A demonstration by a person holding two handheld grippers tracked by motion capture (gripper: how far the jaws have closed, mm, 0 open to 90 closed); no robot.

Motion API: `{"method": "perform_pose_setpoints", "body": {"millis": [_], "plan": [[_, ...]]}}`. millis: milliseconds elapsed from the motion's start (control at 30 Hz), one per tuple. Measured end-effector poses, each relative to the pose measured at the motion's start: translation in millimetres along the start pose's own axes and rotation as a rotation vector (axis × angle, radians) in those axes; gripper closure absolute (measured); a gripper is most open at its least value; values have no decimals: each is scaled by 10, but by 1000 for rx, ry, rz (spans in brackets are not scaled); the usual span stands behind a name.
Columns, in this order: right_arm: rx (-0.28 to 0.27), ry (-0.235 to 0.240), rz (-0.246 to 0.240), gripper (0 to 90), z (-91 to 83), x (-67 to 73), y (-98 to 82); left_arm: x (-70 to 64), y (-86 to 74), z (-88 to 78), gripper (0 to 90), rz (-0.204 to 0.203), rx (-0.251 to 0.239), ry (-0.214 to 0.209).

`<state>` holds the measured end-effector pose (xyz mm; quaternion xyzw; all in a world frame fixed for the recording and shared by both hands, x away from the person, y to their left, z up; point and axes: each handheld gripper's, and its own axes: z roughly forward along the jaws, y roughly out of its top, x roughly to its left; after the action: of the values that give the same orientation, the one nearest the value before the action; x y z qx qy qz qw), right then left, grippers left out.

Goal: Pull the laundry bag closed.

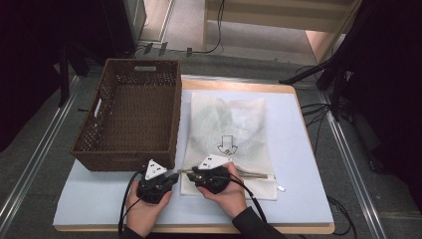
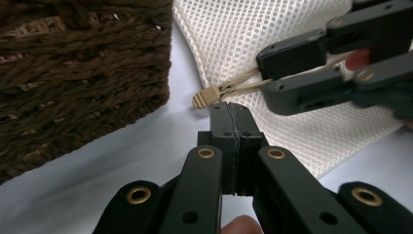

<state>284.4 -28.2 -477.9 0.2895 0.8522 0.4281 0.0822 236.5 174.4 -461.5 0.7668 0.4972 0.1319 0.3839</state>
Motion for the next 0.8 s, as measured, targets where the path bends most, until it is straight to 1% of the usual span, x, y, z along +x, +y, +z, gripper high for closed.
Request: {"method": "perform_pose_setpoints", "body": {"millis": [33, 67, 100, 133, 200, 267, 367, 400, 433, 467, 533, 633, 700, 800], "plan": [[8, -11, -12, 707, 21, 9, -8, 0, -1, 2, 900, -1, 2, 0], [7, -28, -21, 753, 25, 21, -12, -1, -3, 6, 900, 0, 6, 1], [14, -51, -33, 825, 23, 32, -11, -2, -4, 10, 900, 0, 9, 2], [16, -59, -36, 900, 21, 34, -10, -5, -4, 16, 900, 0, 13, 5], [27, -37, -17, 900, 4, 17, -12, 1, -5, 25, 900, 4, 31, 13], [15, -26, -15, 900, -27, 7, -24, 10, -8, 44, 900, 0, 47, 17], [-43, 1, 9, 900, -120, -13, -38, 8, -4, 75, 900, 1, 55, 19], [-57, 11, 17, 900, -155, -24, -40, -2, 3, 90, 900, 1, 59, 27], [-67, 19, 16, 900, -188, -35, -41, -9, 7, 100, 900, 0, 57, 27], [-64, 21, 21, 900, -207, -38, -40, -14, 16, 105, 900, 8, 59, 33], [-78, 21, 30, 900, -250, -55, -40, -22, 21, 119, 900, 4, 56, 34], [-102, 33, 26, 900, -310, -61, -32, -28, 38, 148, 900, -1, 49, 42], [-110, 44, 25, 900, -358, -57, -26, -49, 61, 190, 900, -11, 40, 33], [-124, 60, 30, 900, -404, -72, -31, -98, 95, 246, 900, 1, 26, 45]]}}
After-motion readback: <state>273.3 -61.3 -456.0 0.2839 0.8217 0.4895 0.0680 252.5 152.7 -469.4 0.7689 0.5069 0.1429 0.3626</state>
